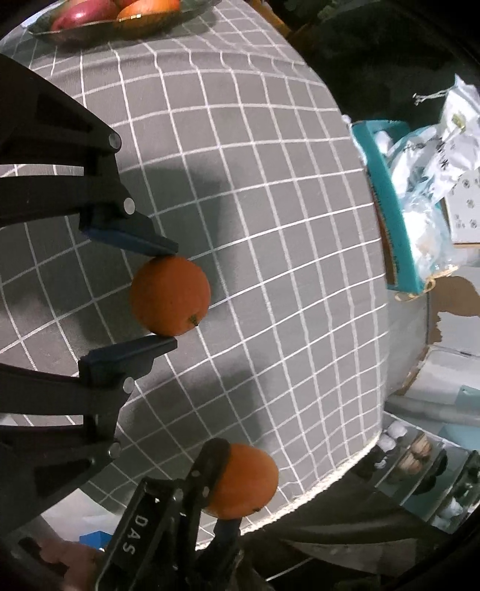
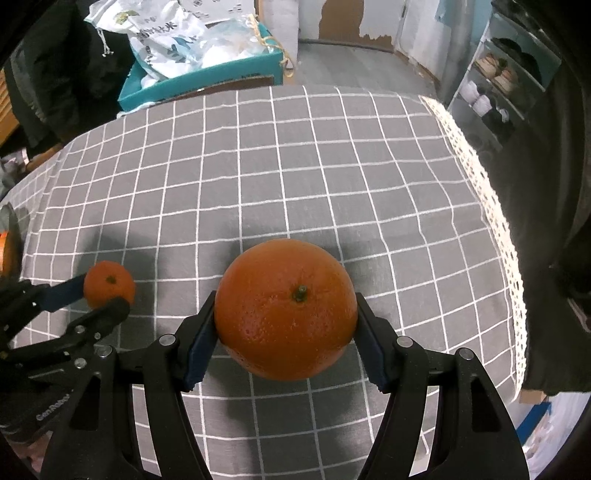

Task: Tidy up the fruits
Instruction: 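Carry the small orange with the left tool while the right tool carries the larger orange to the bowl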

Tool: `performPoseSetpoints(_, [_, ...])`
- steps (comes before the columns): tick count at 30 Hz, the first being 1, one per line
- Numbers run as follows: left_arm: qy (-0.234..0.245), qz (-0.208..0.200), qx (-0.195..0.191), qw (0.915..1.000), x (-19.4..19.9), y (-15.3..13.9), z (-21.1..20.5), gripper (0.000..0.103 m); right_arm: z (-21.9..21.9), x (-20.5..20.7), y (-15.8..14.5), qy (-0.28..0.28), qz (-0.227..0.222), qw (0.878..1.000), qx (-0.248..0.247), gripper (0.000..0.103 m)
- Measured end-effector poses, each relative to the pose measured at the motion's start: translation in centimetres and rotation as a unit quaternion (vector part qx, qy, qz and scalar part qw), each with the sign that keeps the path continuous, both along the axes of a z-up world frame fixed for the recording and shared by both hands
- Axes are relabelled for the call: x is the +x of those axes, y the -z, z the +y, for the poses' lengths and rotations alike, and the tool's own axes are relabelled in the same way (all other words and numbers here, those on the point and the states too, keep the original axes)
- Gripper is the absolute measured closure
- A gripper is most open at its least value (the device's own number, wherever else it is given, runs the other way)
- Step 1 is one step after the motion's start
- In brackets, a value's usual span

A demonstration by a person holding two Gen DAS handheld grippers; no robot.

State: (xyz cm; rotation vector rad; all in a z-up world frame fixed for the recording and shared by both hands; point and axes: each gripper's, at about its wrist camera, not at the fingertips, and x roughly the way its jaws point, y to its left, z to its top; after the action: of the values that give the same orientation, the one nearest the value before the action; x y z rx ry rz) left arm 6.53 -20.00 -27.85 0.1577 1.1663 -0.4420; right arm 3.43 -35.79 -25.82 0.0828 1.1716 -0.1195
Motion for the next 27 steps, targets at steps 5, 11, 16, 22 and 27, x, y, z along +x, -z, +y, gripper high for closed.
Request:
performPoseSetpoints(5, [-0.011,-0.021,-0.006,0.9997,-0.1,-2.0,1.1,0.059,0.6,-0.1,-1.6,-0.011,-0.023,1.000,-0.007,0.036])
performPoseSetpoints(11, [-0.023,-0.044,-0.011,0.9987,-0.3,-4.0,2.2,0.059,1.6,-0.2,-3.9,-0.024,-0.053,0.998,-0.012,0.036])
performPoseSetpoints(16, [-0.028,-0.063,-0.018,0.9974,-0.6,-6.0,2.9,0.059,2.5,-0.1,-5.9,-0.034,-0.077,0.996,-0.018,0.036])
performPoseSetpoints(22, [-0.037,-0.083,-0.034,0.9953,-0.8,-8.3,4.0,0.059,3.3,-0.5,-8.1,-0.042,-0.106,0.993,-0.022,0.036])
performPoseSetpoints(27, [-0.042,-0.107,-0.038,0.9927,-1.1,-10.4,4.8,0.059,4.0,-1.0,-9.9,-0.049,-0.129,0.990,-0.024,0.036])
